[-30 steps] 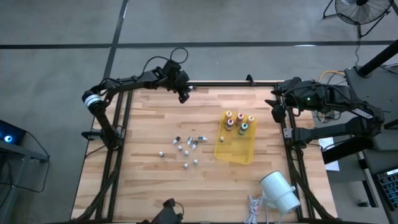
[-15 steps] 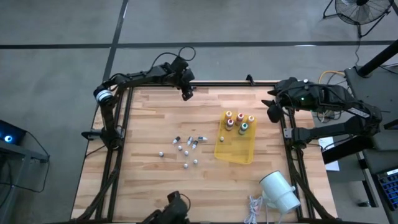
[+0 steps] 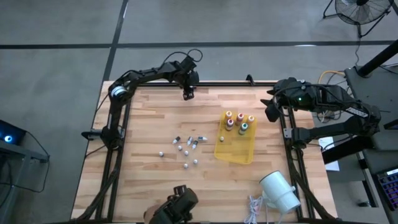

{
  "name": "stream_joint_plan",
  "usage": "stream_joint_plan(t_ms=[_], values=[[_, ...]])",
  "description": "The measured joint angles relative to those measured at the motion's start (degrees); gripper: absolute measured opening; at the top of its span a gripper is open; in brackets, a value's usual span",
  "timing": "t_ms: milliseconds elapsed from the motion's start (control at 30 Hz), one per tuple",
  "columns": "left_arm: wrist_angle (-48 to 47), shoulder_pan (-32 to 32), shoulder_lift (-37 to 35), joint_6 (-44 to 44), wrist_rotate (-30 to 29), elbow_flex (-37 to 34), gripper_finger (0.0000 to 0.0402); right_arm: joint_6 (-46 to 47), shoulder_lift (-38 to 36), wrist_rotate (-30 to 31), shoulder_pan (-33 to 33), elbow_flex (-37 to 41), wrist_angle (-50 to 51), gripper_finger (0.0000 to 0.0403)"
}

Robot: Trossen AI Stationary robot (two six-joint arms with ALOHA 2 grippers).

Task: Pick & Place food coloring
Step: Put the small orange food coloring bottle into the yellow bin

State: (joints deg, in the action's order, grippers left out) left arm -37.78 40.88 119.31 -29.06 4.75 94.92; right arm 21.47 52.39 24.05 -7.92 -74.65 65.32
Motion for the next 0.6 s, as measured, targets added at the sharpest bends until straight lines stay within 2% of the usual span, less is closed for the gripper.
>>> stream_joint_plan(t_ms=[600], values=[[-0.7, 0.9, 2.1, -5.6, -3.4, 0.6, 0.0172, 0.6, -0.1, 0.0, 0.0, 0.0, 0.3, 0.0221]])
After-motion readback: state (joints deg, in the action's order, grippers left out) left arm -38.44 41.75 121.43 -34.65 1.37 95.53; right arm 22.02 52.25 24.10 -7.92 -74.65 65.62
